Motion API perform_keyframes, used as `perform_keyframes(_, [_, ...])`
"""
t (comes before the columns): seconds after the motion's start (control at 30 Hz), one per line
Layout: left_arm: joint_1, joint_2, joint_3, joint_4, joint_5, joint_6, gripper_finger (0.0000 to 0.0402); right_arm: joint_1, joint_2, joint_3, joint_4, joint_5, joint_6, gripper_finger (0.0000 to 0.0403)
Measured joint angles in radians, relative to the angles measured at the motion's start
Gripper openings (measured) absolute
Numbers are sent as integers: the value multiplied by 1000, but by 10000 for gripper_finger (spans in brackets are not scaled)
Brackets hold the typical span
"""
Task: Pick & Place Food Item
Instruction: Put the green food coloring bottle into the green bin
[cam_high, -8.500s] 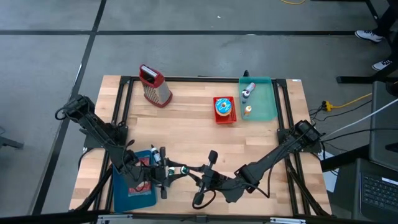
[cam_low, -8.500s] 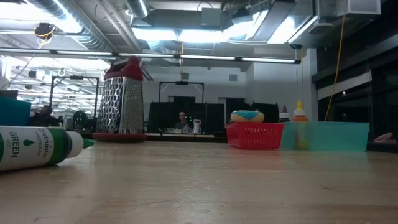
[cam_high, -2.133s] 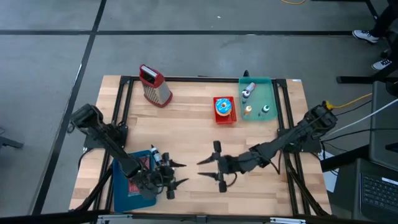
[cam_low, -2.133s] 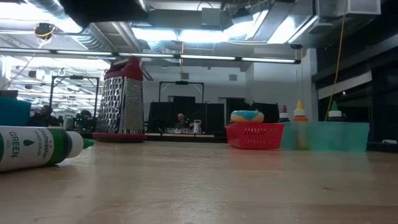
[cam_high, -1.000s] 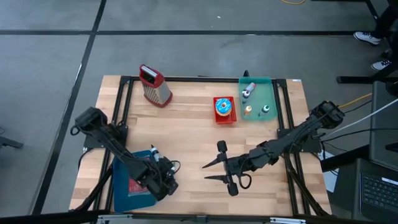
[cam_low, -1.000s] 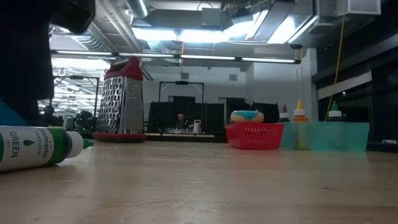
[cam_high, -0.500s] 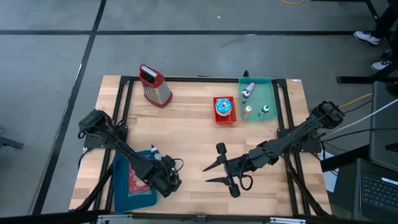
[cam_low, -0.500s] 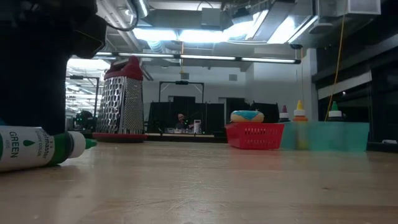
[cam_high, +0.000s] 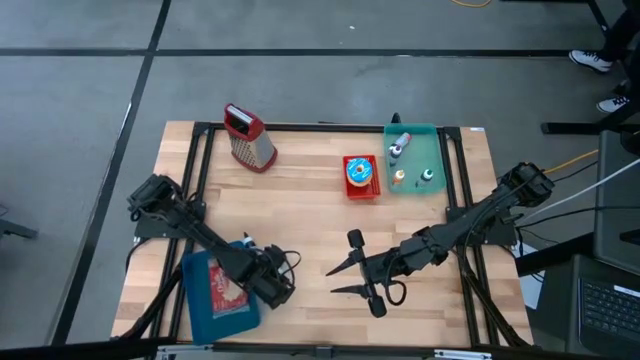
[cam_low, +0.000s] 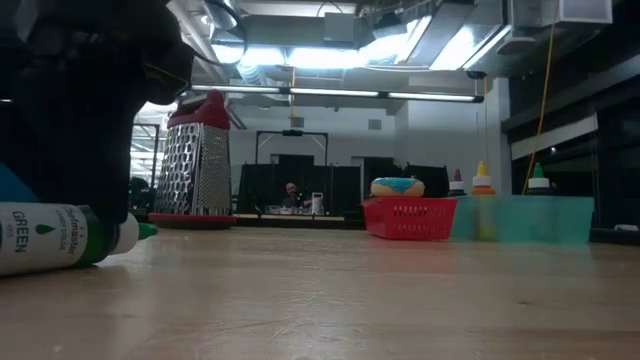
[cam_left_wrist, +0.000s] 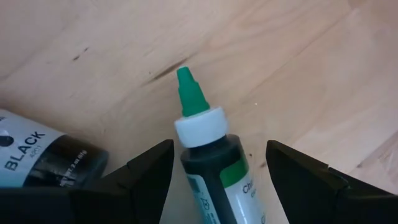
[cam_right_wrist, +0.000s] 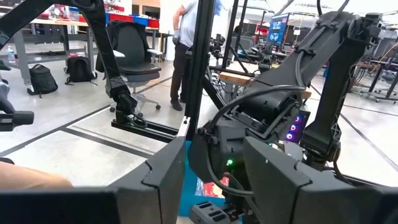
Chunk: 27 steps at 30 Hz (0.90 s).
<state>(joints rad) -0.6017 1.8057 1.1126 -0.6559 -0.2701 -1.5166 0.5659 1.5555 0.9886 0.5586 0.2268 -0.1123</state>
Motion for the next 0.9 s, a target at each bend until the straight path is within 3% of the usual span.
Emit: perform_keyframes(0.9, [86,-2,-2,-27,110,174,251,0,0,0,1,0,22,165])
